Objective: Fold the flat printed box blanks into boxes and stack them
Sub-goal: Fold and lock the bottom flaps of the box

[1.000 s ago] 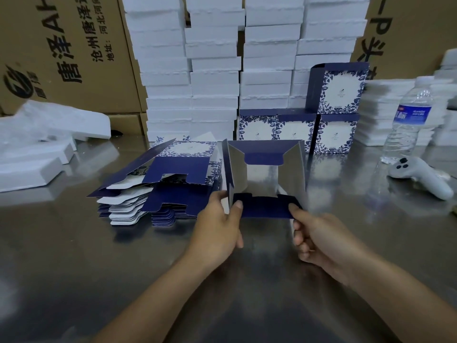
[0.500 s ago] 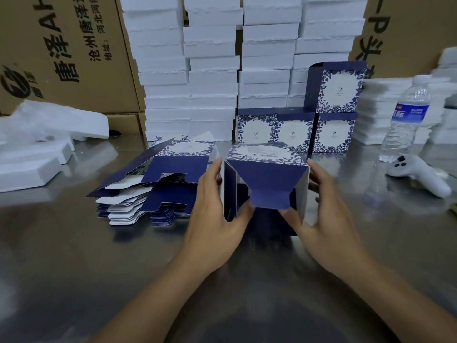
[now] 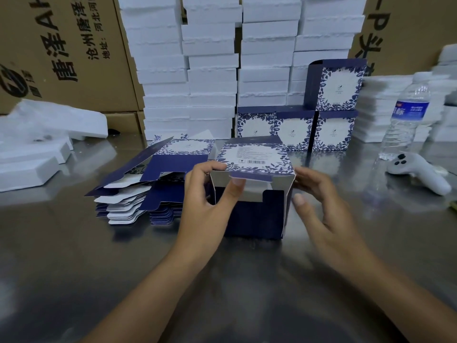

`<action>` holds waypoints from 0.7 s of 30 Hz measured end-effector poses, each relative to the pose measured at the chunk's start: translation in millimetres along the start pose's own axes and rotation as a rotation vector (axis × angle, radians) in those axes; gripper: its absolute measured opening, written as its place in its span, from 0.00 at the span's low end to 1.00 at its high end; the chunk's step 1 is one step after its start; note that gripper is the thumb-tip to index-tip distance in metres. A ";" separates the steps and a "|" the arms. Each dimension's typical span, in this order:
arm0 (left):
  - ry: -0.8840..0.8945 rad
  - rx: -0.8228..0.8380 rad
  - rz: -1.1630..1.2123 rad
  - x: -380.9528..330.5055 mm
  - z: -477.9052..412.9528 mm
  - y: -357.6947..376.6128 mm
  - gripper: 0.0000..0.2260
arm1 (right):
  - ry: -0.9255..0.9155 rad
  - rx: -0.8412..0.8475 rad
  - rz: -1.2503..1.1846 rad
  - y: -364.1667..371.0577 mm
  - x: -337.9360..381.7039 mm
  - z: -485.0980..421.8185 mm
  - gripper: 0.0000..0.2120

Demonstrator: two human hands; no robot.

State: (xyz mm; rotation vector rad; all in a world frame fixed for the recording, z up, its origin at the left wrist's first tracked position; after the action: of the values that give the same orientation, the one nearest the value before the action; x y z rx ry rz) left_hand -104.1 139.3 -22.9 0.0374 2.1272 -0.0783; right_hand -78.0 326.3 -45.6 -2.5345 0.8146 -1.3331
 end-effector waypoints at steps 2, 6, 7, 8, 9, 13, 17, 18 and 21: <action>-0.010 -0.009 -0.008 -2.7 0.2 0.5 0.22 | 0.021 -0.058 0.014 -0.9 -0.5 -0.4 0.12; -0.019 0.009 -0.005 -6.2 0.9 2.1 0.23 | 0.076 -0.112 0.073 -3.0 -0.8 -1.1 0.09; -0.018 0.013 -0.004 -6.3 1.4 2.8 0.22 | 0.070 -0.122 0.114 -3.4 0.8 -1.3 0.10; -0.013 0.016 -0.004 -6.6 1.9 3.7 0.21 | 0.050 -0.131 0.166 -4.1 3.4 -1.2 0.11; -0.006 0.020 -0.004 -6.4 2.7 4.9 0.20 | 0.021 -0.144 0.227 -4.8 6.5 -0.7 0.13; 0.019 0.019 -0.021 -4.9 6.2 8.9 0.19 | -0.027 -0.216 0.459 -8.6 19.6 0.9 0.15; 0.032 -0.004 -0.027 -3.6 8.5 12.5 0.20 | 0.028 -0.230 0.558 -11.5 20.4 1.5 0.19; 0.035 -0.004 -0.024 -3.2 9.0 13.3 0.21 | 0.042 -0.229 0.554 -11.9 20.2 1.7 0.21; 0.041 -0.004 -0.027 -1.7 9.8 13.9 0.21 | 0.023 -0.232 0.552 -12.8 21.7 1.9 0.20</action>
State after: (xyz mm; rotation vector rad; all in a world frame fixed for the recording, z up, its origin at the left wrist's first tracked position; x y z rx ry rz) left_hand -94.1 152.5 -27.1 0.0083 2.1690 -0.0896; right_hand -61.6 325.2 -26.3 -2.1904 1.6060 -1.1309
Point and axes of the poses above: each hand's wrist, its own z-axis away from the middle knuckle, its own y-axis out of the palm, x = y × z, the point moved 3 cm from there along -z, towards the middle knuckle, and after that the axes turned 7 degrees about y, right-handed, at the moved point
